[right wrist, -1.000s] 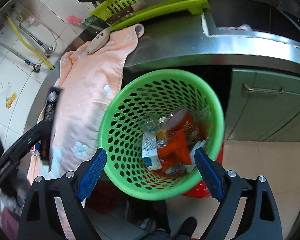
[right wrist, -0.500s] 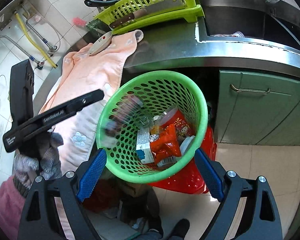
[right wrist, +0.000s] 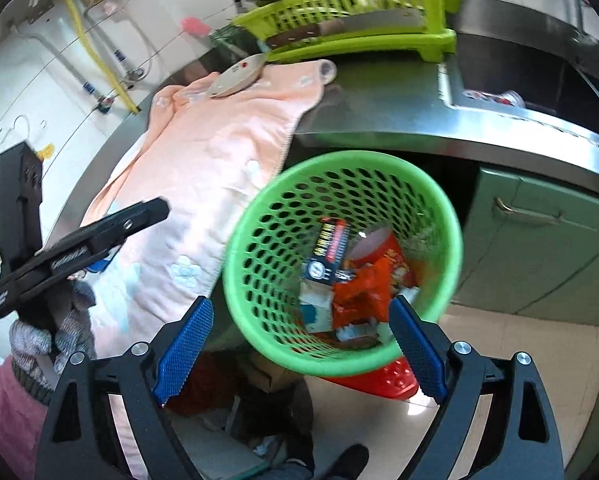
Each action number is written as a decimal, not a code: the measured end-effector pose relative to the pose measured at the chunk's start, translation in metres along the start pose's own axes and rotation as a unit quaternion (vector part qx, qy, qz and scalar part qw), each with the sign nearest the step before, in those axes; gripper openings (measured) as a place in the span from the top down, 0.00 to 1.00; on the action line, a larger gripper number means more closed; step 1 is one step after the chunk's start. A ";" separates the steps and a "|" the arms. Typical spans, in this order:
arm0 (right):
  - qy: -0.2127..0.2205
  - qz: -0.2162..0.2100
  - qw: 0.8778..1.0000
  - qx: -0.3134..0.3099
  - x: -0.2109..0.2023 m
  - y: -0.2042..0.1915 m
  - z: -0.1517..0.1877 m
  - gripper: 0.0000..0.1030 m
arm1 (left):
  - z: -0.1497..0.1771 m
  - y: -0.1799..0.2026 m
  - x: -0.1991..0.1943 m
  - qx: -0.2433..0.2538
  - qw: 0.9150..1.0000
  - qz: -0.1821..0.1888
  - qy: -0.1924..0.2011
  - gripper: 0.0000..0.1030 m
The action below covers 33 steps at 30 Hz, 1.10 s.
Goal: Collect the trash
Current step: 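Move both grippers back over the towel toward the two cans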
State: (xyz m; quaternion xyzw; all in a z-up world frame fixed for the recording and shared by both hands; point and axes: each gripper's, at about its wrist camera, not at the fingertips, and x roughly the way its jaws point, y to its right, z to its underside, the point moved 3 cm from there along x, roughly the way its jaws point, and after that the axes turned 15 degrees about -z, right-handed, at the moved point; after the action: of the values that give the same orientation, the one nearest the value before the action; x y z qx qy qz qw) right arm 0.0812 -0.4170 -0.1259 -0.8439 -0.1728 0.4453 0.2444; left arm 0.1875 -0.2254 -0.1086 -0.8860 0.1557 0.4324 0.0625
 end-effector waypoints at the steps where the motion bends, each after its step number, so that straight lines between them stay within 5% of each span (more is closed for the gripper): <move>1: -0.002 -0.002 1.000 -0.004 0.004 -0.005 -0.002 0.16 | 0.003 -0.012 -0.006 -0.005 1.000 -0.011 0.002 0.37; 15: -0.065 -0.070 0.995 -0.041 0.096 -0.115 -0.019 0.16 | 0.046 -0.180 -0.073 -0.110 0.987 -0.115 0.026 0.37; 24: -0.107 -0.117 0.986 -0.050 0.171 -0.207 -0.029 0.16 | 0.073 -0.297 -0.107 -0.205 0.960 -0.189 0.035 0.37; 33: -0.122 -0.133 0.983 0.017 0.238 -0.256 -0.040 0.16 | 0.100 -0.367 -0.124 -0.268 0.938 -0.217 0.037 0.37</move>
State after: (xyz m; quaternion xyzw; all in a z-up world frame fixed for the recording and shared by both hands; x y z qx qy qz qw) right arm 0.2252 -0.0962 -0.1206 -0.7483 -0.3045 0.5116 0.2927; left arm 0.1624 0.1731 -0.0821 -0.8973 -0.1604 0.4011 -0.0908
